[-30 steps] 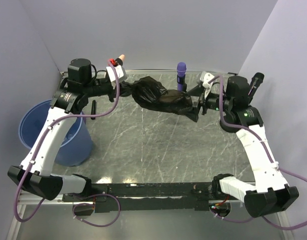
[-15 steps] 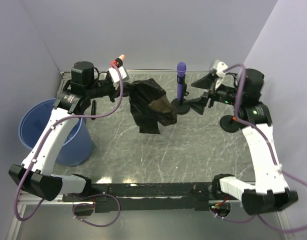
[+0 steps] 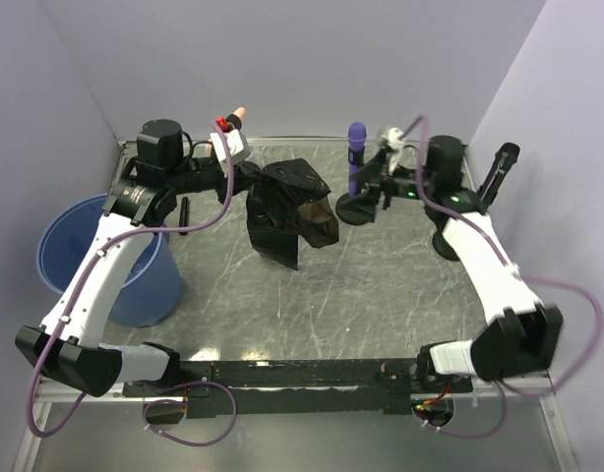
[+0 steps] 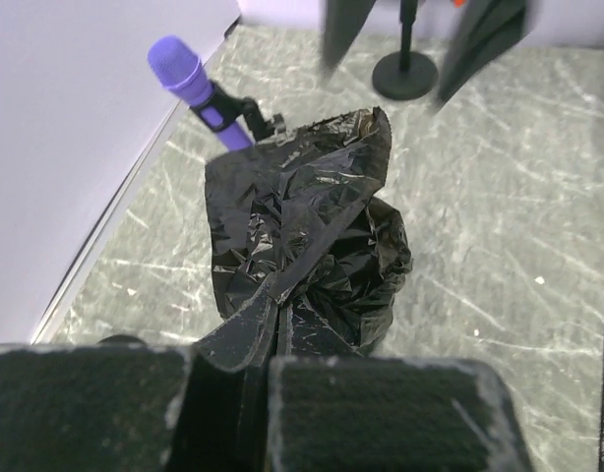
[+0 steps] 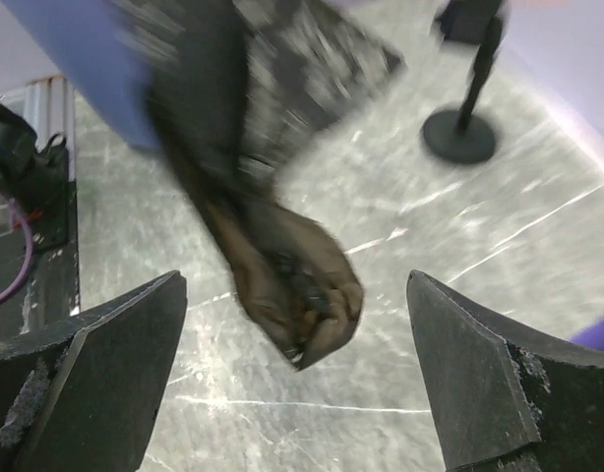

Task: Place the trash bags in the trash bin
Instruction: Unfold the trash bag at the center of the board.

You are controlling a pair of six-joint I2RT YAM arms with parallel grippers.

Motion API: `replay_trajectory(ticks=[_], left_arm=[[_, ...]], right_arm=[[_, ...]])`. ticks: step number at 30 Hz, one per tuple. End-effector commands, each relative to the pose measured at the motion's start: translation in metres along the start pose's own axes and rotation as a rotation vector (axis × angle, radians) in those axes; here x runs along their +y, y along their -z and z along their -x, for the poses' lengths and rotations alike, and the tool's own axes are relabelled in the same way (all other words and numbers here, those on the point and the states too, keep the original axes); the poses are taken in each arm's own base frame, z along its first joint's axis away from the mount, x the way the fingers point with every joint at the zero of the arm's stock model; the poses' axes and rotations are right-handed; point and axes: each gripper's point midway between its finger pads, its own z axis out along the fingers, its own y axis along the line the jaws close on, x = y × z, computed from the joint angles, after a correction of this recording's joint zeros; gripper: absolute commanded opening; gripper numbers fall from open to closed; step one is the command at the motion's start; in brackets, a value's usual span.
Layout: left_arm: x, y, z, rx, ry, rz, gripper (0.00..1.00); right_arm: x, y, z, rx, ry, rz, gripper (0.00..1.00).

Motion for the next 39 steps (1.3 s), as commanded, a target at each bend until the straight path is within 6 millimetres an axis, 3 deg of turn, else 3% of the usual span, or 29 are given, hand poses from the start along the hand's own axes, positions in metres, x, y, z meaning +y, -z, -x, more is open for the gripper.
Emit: replay_trajectory(ticks=[1,4,8,12,16,21,22,23,25,27,30,32,39], left_arm=[[-0.012,0.014,0.047,-0.107,-0.053,-0.028,0.00],[-0.010,0.016,0.055,-0.123,-0.054,-0.015,0.01],[-0.006,0.016,0.056,-0.120,-0.052,0.003,0.01],[-0.001,0.017,0.055,-0.111,-0.039,0.032,0.01],[0.000,0.018,0.058,-0.128,-0.018,0.037,0.01],[-0.003,0.019,0.052,-0.115,0.003,0.035,0.01],[-0.003,0.018,0.045,-0.095,0.006,0.035,0.11],[-0.006,0.018,0.036,-0.064,0.008,0.029,0.31],[-0.010,0.021,0.022,0.000,0.009,0.023,0.63],[-0.012,0.027,0.022,0.019,-0.016,0.036,0.76],[-0.016,0.034,0.035,0.007,-0.096,0.079,0.86],[-0.024,0.031,0.043,0.001,-0.136,0.085,0.87],[-0.072,0.008,0.051,0.038,-0.175,-0.020,0.88]], right_arm=[[-0.003,-0.028,0.009,-0.038,0.113,0.100,0.99],[-0.002,-0.046,0.008,-0.027,0.134,0.173,0.99],[0.016,-0.062,0.003,-0.028,0.083,0.292,0.99],[0.035,-0.067,0.000,-0.031,0.033,0.352,0.88],[0.039,-0.069,-0.017,-0.004,-0.024,0.330,0.68],[0.033,-0.073,-0.010,-0.012,-0.055,0.302,0.19],[0.031,-0.073,-0.005,-0.019,-0.051,0.291,0.10],[0.029,-0.073,-0.001,-0.023,-0.049,0.277,0.02],[0.023,-0.073,0.005,-0.027,-0.043,0.235,0.00],[0.019,-0.073,0.008,-0.021,-0.043,0.200,0.00],[0.016,-0.071,0.013,-0.018,-0.063,0.160,0.00],[0.011,-0.073,0.014,-0.009,-0.084,0.120,0.00],[-0.024,-0.074,0.012,-0.004,-0.251,-0.152,0.00]])
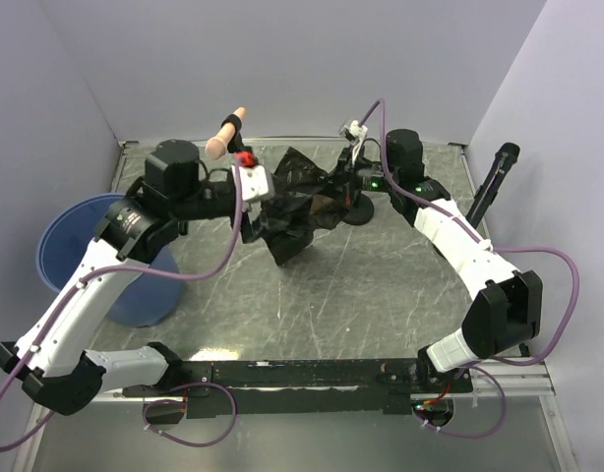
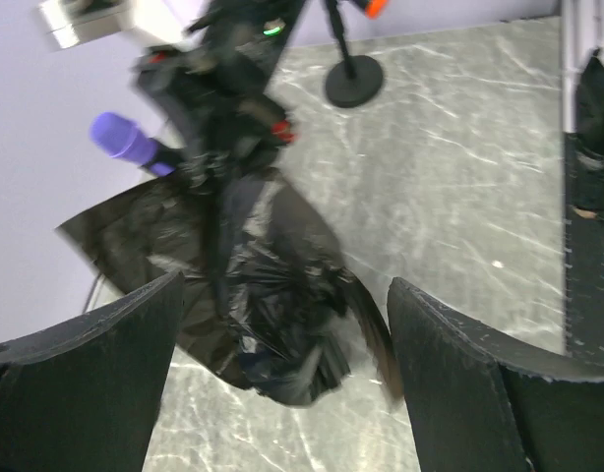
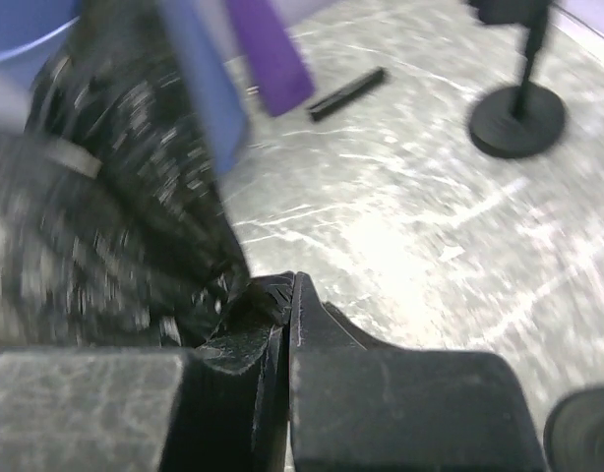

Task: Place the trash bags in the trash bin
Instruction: Unfold the trash bag at the center of the board.

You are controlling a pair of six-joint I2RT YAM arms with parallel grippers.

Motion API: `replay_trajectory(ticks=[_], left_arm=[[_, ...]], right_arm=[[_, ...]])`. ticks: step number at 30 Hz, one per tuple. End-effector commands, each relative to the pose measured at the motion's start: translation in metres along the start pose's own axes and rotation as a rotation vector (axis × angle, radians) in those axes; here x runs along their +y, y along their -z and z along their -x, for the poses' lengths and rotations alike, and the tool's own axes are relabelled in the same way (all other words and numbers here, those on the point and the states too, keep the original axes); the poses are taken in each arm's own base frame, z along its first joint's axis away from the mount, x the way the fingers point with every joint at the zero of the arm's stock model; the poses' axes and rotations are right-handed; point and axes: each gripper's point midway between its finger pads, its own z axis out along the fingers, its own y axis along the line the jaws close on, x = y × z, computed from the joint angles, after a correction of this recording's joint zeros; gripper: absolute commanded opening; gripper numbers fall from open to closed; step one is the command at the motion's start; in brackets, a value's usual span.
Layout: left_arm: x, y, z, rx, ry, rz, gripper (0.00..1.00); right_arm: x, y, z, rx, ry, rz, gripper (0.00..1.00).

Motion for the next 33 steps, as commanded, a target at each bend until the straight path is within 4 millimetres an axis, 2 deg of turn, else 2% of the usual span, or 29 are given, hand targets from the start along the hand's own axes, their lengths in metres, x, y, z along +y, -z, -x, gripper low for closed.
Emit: replay_trajectory(ticks=[1,4,5,8,12,16,18,20,23,26,28,31,32,33], left_arm=[[-0.007,0.003,0.009,0.049,-0.015,0.016,0.88],[-0.003,0.006,-0.001,0.119,0.006,0.029,0.89],[0.001,0.007,0.002,0.114,0.028,0.054,0.90],[0.002,0.007,0.030,0.021,0.076,0.055,0.92],[0.019,-0.012,0.051,-0.065,0.256,0.126,0.89],[0.027,-0.042,0.059,-0.062,0.239,0.188,0.90],[0.024,-0.061,0.055,-0.030,0.192,0.183,0.89],[0.028,-0.079,0.042,0.019,0.153,0.221,0.90],[0.033,-0.109,0.004,0.175,0.081,0.259,0.89],[0.044,-0.117,-0.027,0.309,0.005,0.293,0.78],[0.050,-0.115,-0.037,0.345,-0.027,0.326,0.68],[0.057,-0.110,-0.039,0.338,-0.083,0.357,0.33],[0.061,-0.107,-0.038,0.329,-0.094,0.377,0.15],[0.069,-0.103,-0.039,0.335,-0.101,0.411,0.06]], right_arm=[[-0.018,0.012,0.037,-0.090,-0.074,-0.231,0.00],[-0.032,0.019,0.044,-0.125,-0.137,-0.345,0.00],[-0.036,0.020,0.045,-0.133,-0.158,-0.376,0.00],[-0.049,0.027,0.046,-0.148,-0.225,-0.476,0.00],[-0.064,0.031,0.046,-0.142,-0.238,-0.567,0.00],[-0.066,0.030,0.049,-0.147,-0.242,-0.585,0.00],[-0.064,0.030,0.052,-0.154,-0.237,-0.585,0.00],[-0.063,0.032,0.053,-0.159,-0.233,-0.587,0.00],[-0.058,0.035,0.054,-0.163,-0.215,-0.582,0.00],[-0.055,0.042,0.056,-0.176,-0.211,-0.589,0.00],[-0.052,0.047,0.056,-0.181,-0.205,-0.588,0.00],[-0.051,0.054,0.052,-0.175,-0.210,-0.584,0.00],[-0.052,0.056,0.049,-0.168,-0.214,-0.585,0.00],[-0.054,0.061,0.046,-0.165,-0.217,-0.593,0.00]])
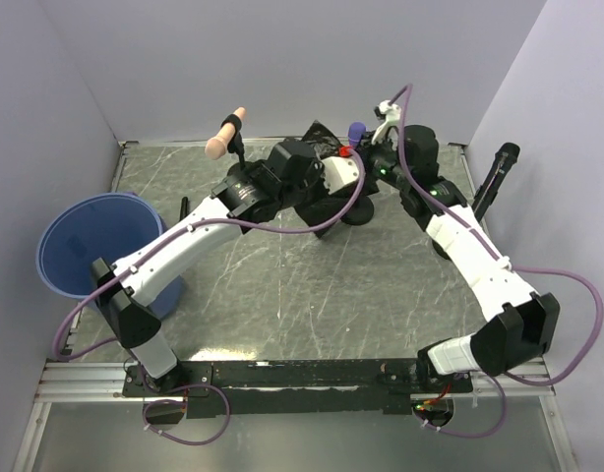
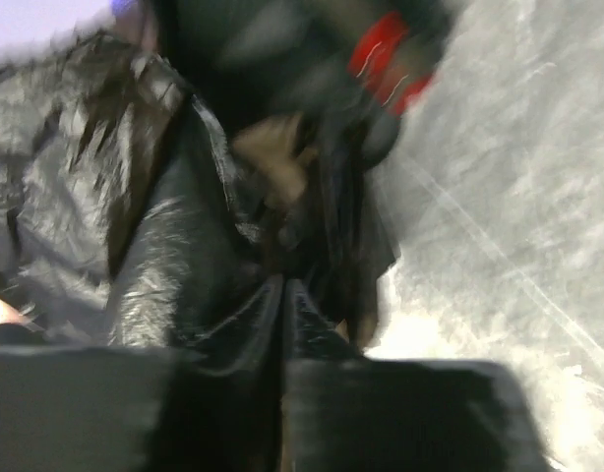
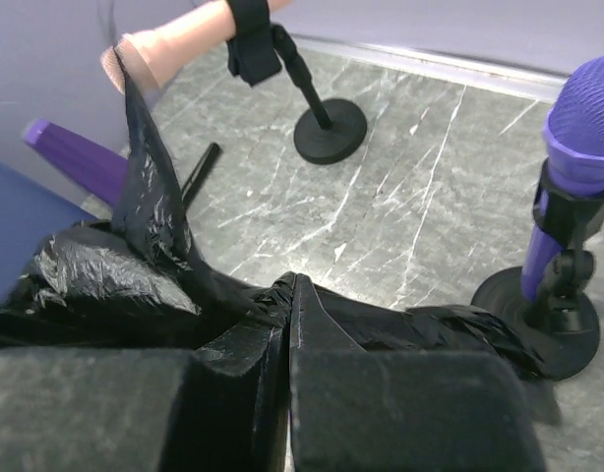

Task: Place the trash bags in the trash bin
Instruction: Unfold the trash bag at the center of the board.

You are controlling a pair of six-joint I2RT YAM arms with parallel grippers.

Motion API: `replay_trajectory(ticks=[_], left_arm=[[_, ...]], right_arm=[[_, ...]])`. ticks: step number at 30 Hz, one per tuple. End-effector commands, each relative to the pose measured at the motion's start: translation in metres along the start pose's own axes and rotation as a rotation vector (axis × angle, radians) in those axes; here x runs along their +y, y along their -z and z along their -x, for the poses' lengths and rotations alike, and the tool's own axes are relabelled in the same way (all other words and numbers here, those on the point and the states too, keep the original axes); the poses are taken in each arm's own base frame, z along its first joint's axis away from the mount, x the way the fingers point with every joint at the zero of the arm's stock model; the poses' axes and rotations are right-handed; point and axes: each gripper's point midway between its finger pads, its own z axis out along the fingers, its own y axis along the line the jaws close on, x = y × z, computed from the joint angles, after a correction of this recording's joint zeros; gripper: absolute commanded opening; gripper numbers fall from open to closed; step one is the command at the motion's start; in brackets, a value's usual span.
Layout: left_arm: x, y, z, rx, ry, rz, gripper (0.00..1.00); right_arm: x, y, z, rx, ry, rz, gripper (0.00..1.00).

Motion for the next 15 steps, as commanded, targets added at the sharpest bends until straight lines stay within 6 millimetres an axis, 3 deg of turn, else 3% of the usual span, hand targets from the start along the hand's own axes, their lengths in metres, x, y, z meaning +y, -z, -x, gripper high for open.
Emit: replay_trajectory(ticks=[1,4,8,11,15], left_arm=[[0.053,0.033,0.016,-0.059,-0.054,0.216,0.01],[0.088,0.047,0.008,-0.068,0.039,0.282,0.01],[0.117,0.066,-0.007,-0.076,0.164,0.310,0.01],[0.124,0.076,-0.025,-0.060,0.211,0.310,0.01],[0.117,0.080,-0.049,-0.023,0.251,0.286,0.01]], right_arm=[[-0.006,0.023,0.011,-0.037,0.006,-0.003,0.00],[-0.023,0.031,0.002,-0.015,0.002,-0.025,0.00],[-0.043,0.044,-0.010,0.008,0.019,-0.070,0.00],[-0.053,0.054,-0.016,0.026,0.029,-0.096,0.00],[-0.064,0.065,-0.018,0.040,0.041,-0.126,0.00]])
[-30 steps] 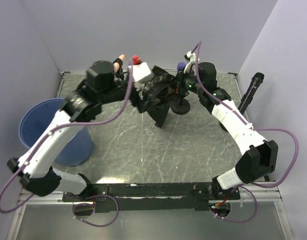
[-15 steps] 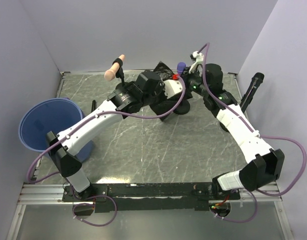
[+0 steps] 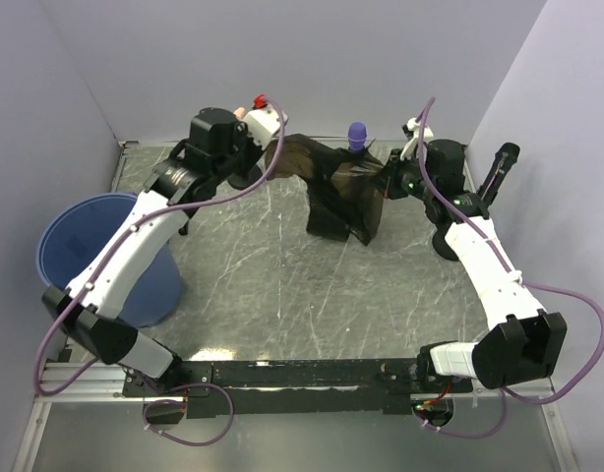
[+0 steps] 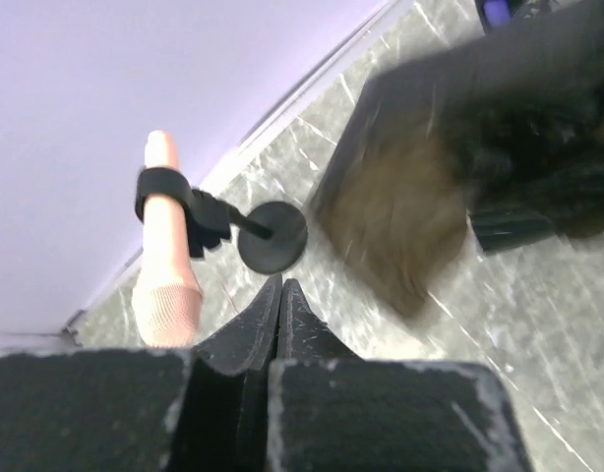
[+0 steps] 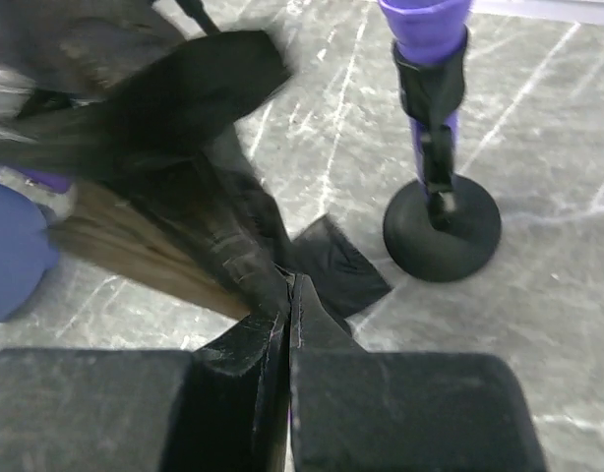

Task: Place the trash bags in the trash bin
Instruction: Unfold the trash bag at the center of the board.

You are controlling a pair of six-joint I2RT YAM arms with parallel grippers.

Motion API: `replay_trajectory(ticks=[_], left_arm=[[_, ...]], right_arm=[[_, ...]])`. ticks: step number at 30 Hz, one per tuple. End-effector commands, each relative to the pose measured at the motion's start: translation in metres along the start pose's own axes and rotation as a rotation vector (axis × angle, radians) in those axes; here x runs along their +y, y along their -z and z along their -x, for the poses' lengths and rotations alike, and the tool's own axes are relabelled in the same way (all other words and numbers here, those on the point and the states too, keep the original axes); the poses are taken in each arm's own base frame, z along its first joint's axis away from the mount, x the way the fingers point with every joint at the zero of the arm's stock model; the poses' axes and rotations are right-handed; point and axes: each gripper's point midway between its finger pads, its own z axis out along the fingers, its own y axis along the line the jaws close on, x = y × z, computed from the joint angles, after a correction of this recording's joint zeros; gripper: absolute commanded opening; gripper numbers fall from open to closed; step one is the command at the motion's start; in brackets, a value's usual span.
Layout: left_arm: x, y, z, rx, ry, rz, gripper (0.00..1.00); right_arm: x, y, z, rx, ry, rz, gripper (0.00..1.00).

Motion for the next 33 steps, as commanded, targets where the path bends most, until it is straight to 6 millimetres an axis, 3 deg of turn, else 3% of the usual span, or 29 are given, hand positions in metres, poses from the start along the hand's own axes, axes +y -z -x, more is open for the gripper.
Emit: replay_trajectory(ticks=[1,4,6,8,10,13,17,23,33], left_arm=[[-0.013,0.018,-0.006,-0.022,0.075,-0.063,0.01],[-0.021,0.018,-0.016,-0.007,0.094,-0.087,0.01],[-0.034,0.022,-0.006,-0.046,0.086,-0.175,0.05],[-0.054,0.035,0.018,-0.147,0.065,-0.314,0.44],[-0.071,0.049,0.043,-0.285,0.053,-0.395,0.74],[-0.095,0.052,0.064,-0.444,-0.086,-0.375,0.90],[-0.106,0.019,0.072,-0.473,-0.203,-0.400,0.91],[-0.112,-0.010,0.088,-0.550,-0.325,-0.447,0.92],[-0.121,-0.031,0.090,-0.606,-0.585,-0.521,0.93]], right_arm=[[0.002,0.025,0.015,-0.045,0.064,0.001,0.00],[0.003,0.029,0.018,-0.053,0.103,0.005,0.00],[0.016,0.034,0.023,-0.063,0.146,0.068,0.00],[0.023,0.037,0.026,-0.067,0.148,0.083,0.00],[0.027,0.038,0.029,-0.071,0.153,0.095,0.00],[0.032,0.037,0.026,-0.061,0.152,0.129,0.00],[0.047,0.038,0.026,-0.060,0.187,0.216,0.00],[0.075,0.047,0.012,-0.038,0.322,0.367,0.00],[0.095,0.054,-0.001,-0.022,0.455,0.446,0.00]])
